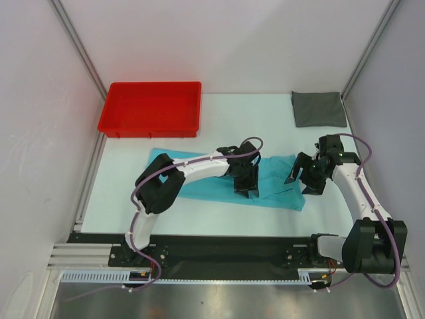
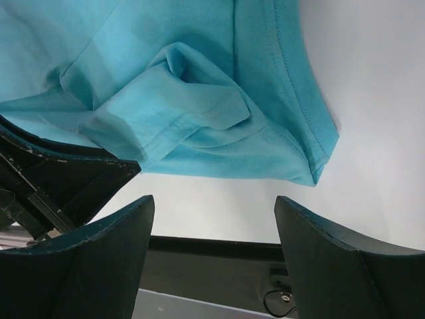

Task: Fold and stack the t-shirts
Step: Fold the tshirt

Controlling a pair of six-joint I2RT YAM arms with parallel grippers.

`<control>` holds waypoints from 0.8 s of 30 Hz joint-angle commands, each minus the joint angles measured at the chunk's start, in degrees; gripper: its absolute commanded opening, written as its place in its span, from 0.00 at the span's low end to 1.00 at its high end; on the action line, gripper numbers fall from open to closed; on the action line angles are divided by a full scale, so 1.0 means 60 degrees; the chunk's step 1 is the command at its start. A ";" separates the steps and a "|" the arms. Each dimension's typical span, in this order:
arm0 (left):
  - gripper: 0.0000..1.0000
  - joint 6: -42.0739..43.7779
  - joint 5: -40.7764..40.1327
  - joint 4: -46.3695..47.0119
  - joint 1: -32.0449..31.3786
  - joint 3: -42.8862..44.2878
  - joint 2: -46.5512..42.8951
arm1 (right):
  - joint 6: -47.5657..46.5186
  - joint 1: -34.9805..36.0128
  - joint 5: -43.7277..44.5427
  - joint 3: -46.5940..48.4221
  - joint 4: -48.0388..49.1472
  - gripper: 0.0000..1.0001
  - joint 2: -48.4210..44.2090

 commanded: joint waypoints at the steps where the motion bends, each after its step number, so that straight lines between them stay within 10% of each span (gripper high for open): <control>1: 0.49 -0.0229 -0.0322 -0.0193 -0.0078 0.0584 0.0144 | -0.0140 -0.0036 -0.0169 -0.0007 0.0092 0.79 -0.0123; 12: 0.11 -0.0229 -0.0307 -0.0178 0.0273 0.0717 -0.0031 | -0.0023 -0.0036 -0.0535 0.0008 0.0428 0.81 0.0360; 24: 0.10 -0.0287 0.0863 0.0569 0.1196 0.0438 -0.0369 | 0.1703 -0.0036 -0.2146 -0.0518 0.1877 0.80 0.1136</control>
